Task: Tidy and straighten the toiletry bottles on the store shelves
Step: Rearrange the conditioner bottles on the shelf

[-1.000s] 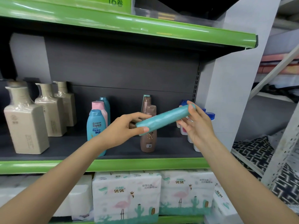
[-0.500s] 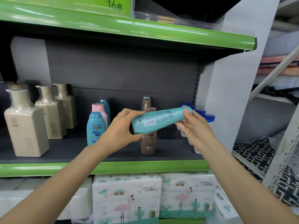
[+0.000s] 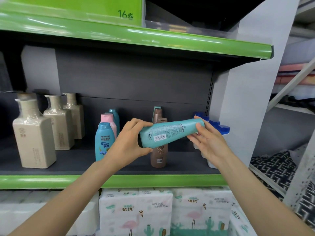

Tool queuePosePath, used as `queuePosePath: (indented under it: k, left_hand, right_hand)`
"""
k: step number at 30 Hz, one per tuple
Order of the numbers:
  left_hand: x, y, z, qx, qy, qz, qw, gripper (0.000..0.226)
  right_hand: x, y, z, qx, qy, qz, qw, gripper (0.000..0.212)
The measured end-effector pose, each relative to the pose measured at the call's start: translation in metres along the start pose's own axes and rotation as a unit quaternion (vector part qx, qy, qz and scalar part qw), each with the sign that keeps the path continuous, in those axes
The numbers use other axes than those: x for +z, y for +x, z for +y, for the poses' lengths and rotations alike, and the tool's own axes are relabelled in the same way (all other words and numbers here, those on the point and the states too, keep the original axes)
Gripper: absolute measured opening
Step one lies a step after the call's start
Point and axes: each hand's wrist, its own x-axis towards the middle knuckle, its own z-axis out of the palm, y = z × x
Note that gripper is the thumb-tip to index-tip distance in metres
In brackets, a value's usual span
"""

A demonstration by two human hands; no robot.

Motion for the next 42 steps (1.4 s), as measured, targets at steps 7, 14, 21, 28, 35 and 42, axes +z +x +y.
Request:
queuePosePath:
  k: [7, 14, 21, 28, 35, 42]
  left_hand:
    - [-0.006, -0.001, 0.007, -0.121, -0.189, -0.069, 0.972, 0.045]
    - [-0.006, 0.000, 0.020, -0.237, -0.395, -0.108, 0.881, 0.022]
    - [-0.001, 0.003, 0.027, -0.294, -0.427, -0.138, 0.844, 0.027]
    - [0.008, 0.013, 0.014, -0.157, -0.121, -0.080, 0.977, 0.013]
    - [0.020, 0.040, 0.002, -0.078, -0.003, 0.005, 0.997, 0.030]
    - [0.034, 0.069, -0.012, -0.049, -0.004, -0.049, 0.998, 0.047]
  right_hand:
    - [0.003, -0.002, -0.004, 0.009, 0.022, 0.018, 1.000, 0.021]
    - [0.005, -0.003, -0.005, 0.000, 0.010, -0.008, 1.000, 0.030]
    - [0.014, 0.000, -0.005, -0.012, -0.005, 0.041, 0.999, 0.017]
    - [0.020, 0.009, -0.019, -0.077, -0.156, 0.092, 0.980, 0.030]
    - [0.014, 0.027, -0.018, -0.101, -0.375, 0.106, 0.916, 0.024]
    - [0.006, 0.068, 0.001, -0.078, -0.469, 0.083, 0.876, 0.026]
